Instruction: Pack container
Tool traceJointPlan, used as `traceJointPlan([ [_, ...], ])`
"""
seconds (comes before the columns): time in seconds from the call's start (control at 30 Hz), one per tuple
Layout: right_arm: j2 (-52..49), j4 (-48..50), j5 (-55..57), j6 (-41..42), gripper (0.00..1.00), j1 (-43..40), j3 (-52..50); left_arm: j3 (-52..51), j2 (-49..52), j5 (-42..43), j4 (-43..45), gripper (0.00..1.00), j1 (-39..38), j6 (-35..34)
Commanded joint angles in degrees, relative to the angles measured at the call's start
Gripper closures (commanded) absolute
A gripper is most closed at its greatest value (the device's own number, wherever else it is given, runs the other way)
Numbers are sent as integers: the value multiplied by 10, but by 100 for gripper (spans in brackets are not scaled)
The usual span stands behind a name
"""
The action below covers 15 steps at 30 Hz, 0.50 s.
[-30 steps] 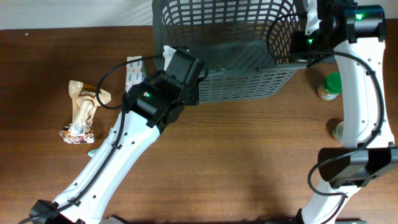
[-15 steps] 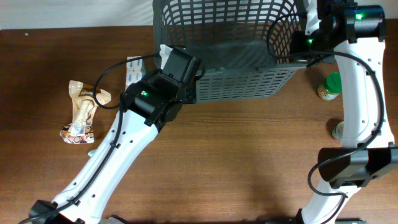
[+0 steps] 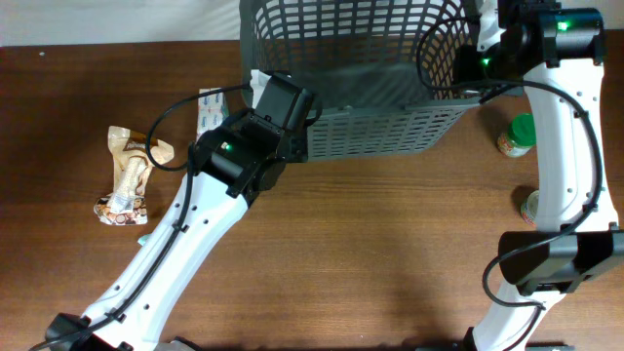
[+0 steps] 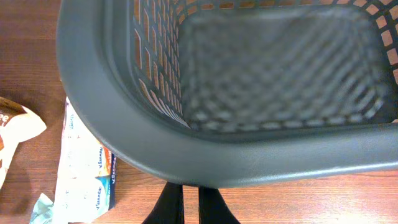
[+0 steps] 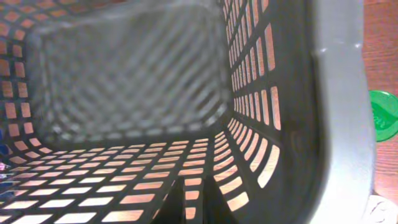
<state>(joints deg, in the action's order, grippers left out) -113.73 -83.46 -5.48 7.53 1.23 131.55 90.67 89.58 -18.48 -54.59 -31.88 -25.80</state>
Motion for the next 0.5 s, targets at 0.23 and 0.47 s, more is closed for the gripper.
traceJointPlan([
  [0.23, 7, -1, -6, -2, 96, 4, 34, 12, -52, -12, -2, 98, 4, 15],
  [0.47, 50, -21, -2, -2, 96, 2, 99, 12, -110, -13, -17, 98, -11, 15],
])
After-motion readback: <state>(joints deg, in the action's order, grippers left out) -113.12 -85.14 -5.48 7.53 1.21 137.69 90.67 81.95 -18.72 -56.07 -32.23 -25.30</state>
